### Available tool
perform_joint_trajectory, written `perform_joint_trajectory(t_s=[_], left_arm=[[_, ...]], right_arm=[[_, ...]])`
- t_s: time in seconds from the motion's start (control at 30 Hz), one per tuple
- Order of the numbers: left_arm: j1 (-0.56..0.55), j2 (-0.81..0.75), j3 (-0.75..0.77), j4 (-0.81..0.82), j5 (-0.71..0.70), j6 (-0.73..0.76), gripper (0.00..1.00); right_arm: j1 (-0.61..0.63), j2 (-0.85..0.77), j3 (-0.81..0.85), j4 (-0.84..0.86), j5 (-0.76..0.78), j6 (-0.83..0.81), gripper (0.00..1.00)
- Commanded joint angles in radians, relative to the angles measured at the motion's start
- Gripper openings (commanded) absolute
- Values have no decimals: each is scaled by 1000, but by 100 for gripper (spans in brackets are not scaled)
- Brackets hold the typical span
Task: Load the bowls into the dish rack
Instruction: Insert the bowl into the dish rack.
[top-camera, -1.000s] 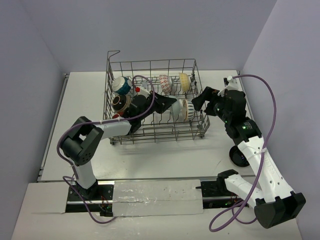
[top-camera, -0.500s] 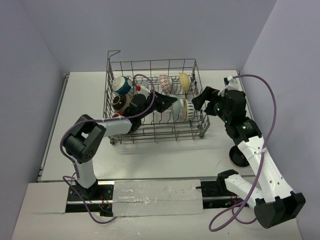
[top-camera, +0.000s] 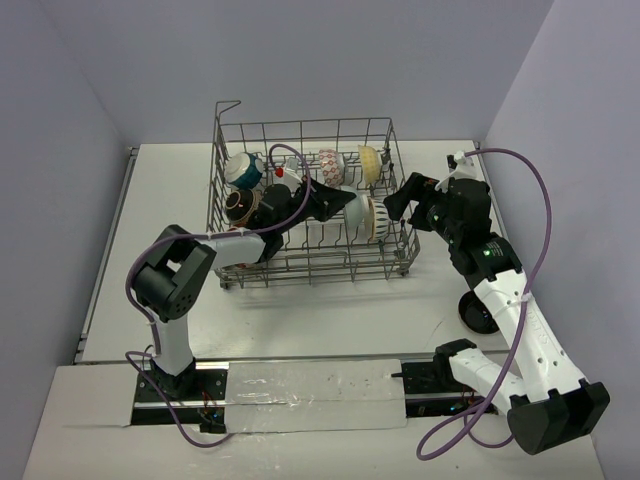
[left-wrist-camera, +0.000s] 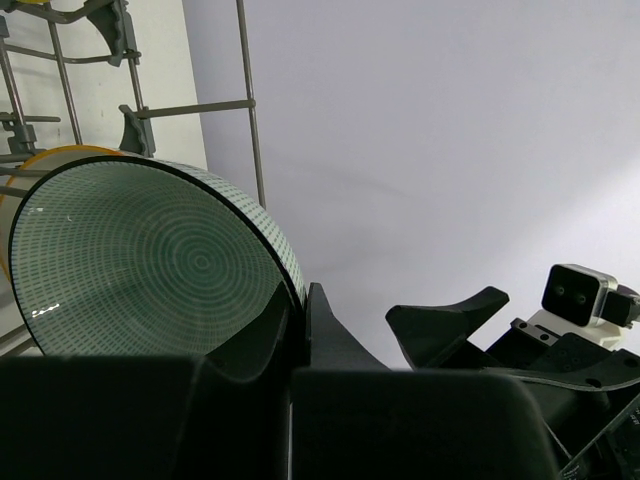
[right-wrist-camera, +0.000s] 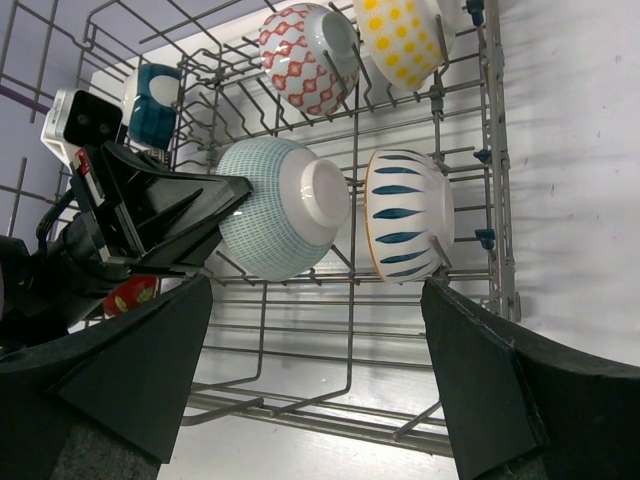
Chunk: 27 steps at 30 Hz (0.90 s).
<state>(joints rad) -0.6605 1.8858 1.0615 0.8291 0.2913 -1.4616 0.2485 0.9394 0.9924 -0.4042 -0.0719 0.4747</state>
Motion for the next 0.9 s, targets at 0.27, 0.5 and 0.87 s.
perform_joint_trajectory(t_s=[0.27,0.5,0.87], left_arm=[[-10,7,-23,-16,95,-31,0],[-10,-17,-15,-105,89,-14,0],[-1,-59,-32,-162,88,-6,8]], right_arm=[[-11,-2,-6,53,4,-1,92],[-15,-7,-8,54,4,-2,92],[-17,-14,-11,62,-3,1,92]])
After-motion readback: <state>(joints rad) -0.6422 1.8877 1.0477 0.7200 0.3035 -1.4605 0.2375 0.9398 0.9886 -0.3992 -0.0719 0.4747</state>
